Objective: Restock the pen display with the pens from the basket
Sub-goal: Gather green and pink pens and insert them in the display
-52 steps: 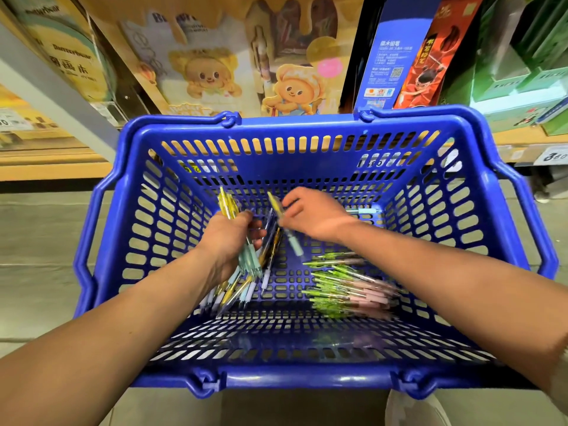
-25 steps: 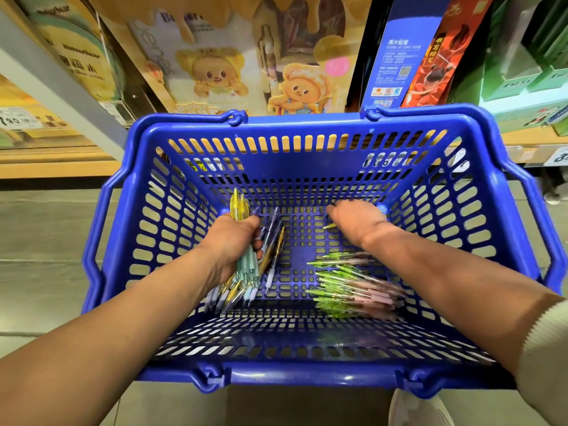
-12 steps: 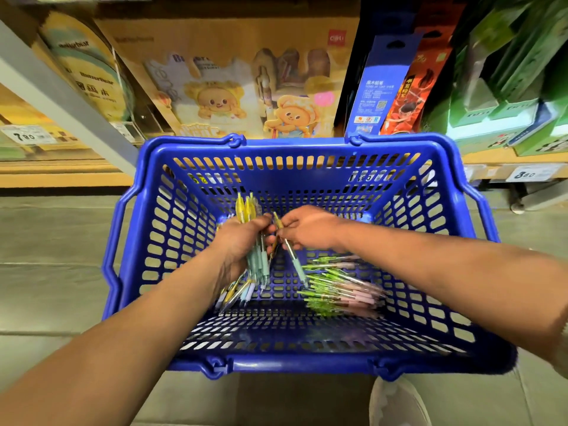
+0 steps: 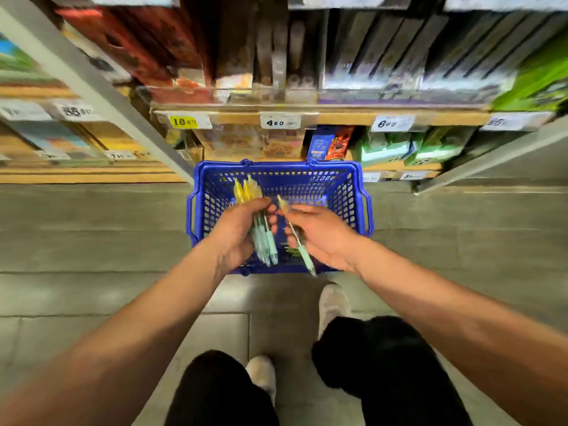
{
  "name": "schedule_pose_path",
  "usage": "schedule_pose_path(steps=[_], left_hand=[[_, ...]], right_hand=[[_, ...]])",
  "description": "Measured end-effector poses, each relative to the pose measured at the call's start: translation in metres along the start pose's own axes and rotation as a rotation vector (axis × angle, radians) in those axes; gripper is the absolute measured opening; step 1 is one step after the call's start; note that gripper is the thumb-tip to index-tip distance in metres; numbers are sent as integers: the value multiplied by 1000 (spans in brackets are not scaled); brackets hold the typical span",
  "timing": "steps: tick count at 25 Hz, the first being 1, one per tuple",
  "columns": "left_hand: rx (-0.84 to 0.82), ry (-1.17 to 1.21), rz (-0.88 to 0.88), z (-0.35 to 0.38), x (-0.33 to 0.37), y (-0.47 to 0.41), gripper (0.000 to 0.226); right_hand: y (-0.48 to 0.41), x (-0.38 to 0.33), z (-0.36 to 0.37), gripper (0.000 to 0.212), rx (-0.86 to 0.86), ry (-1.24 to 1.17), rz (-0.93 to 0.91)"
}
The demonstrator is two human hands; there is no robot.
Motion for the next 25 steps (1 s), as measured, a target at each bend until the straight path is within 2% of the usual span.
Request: schedule_pose_path(steps=[3,7,11,13,15,18,22,25], left_hand=[[-75,28,-20,20,41,122,23],[-136,2,-13,38,81,266,16],[-144,-24,44,51,121,374,14],[-191,-49,75,59,138,419,21],[-236,-97,132,69,153,451,27],[-286,-192,221,86,177,477,24],[-331,-287,312,113,197,495,30],[-330,-305,382,133,207,497,32]], right_hand=[[104,-54,50,21,74,-23,-93],[234,-120,97,16,220,92,-211],[334,-176,129,26,203,44,-266],[375,-196,143,18,162,4,-282],[404,-211,153,7,114,-21,-291],[430,-228,155,12,29,-71,-315],[454,-252,142,18,17,-106,-392],[458,-272,125,11,-11,-112,-427]])
Point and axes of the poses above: each hand's wrist, its own y-axis away from the middle knuckle, its own z-axis out of the palm, x = y × z, the point moved 3 cm from there along -y, towards the middle knuckle, and after that the axes turned 4 degrees about -y, right-handed, at the moved point
